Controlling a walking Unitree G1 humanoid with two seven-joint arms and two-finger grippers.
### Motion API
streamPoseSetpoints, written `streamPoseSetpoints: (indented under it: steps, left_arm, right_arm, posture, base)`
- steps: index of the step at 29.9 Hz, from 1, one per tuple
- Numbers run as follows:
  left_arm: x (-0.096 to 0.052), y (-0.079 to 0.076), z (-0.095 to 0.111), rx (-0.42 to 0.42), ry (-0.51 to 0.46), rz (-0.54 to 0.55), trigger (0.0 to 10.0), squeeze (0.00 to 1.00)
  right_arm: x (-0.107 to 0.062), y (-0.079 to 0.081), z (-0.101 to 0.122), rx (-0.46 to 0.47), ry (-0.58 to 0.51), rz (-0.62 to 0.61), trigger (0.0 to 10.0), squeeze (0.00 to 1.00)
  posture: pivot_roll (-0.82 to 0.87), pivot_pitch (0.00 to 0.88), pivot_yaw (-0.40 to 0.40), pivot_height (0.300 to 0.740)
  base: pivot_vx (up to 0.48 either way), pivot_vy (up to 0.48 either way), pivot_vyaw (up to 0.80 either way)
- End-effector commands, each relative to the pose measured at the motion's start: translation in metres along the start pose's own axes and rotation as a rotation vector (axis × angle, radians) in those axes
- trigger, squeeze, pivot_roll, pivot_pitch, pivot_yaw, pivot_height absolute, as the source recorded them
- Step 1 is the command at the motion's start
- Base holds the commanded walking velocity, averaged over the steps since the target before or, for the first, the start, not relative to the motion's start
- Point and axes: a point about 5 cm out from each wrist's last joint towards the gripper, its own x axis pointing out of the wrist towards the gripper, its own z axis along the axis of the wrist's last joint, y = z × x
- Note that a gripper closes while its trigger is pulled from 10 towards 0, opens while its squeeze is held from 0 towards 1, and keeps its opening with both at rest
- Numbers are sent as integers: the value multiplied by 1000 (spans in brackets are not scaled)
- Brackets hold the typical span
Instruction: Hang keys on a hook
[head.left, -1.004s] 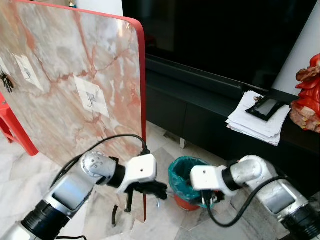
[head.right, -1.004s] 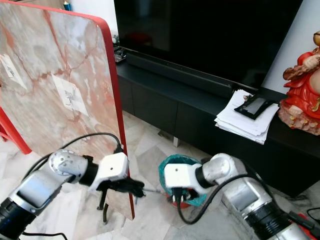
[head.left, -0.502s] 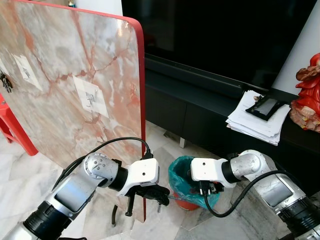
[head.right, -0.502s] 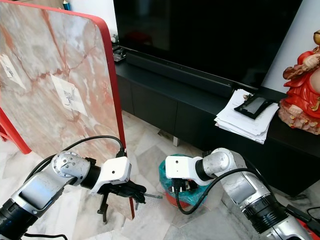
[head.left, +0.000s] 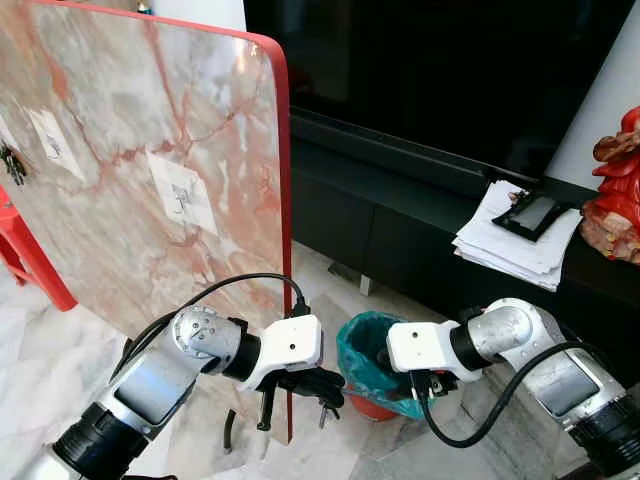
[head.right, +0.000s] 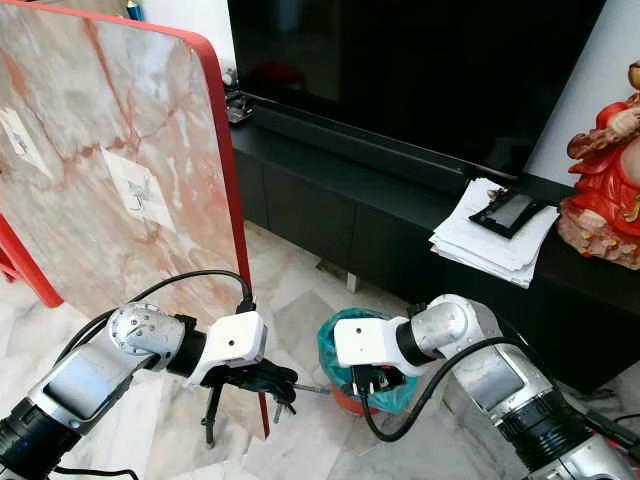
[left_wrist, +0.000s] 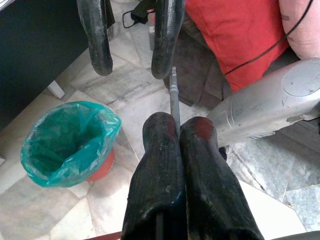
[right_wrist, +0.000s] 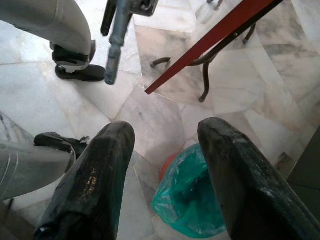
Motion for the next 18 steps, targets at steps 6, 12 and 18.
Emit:
streamPoseSetpoints:
  steps: [6, 12, 18]
  left_arm:
    - [-3, 10, 9, 38, -24, 61, 10000, 0]
    - [-1, 14, 7, 54, -9, 89, 10000, 0]
    - [3, 15, 6, 65, -1, 92, 10000, 0]
  right_arm:
    - [0, 5, 1, -29, 6, 39, 10000, 0]
    - [-3, 5, 10, -39, -28, 42, 10000, 0]
    - [-3, 2, 17, -35, -65, 29, 10000, 0]
  posture:
    - [56, 34, -23, 740]
    - [52, 28, -21, 740]
    - [51, 24, -21, 740]
  base:
    - [0, 0, 0]
    - [0, 0, 0]
    - [0, 0, 0]
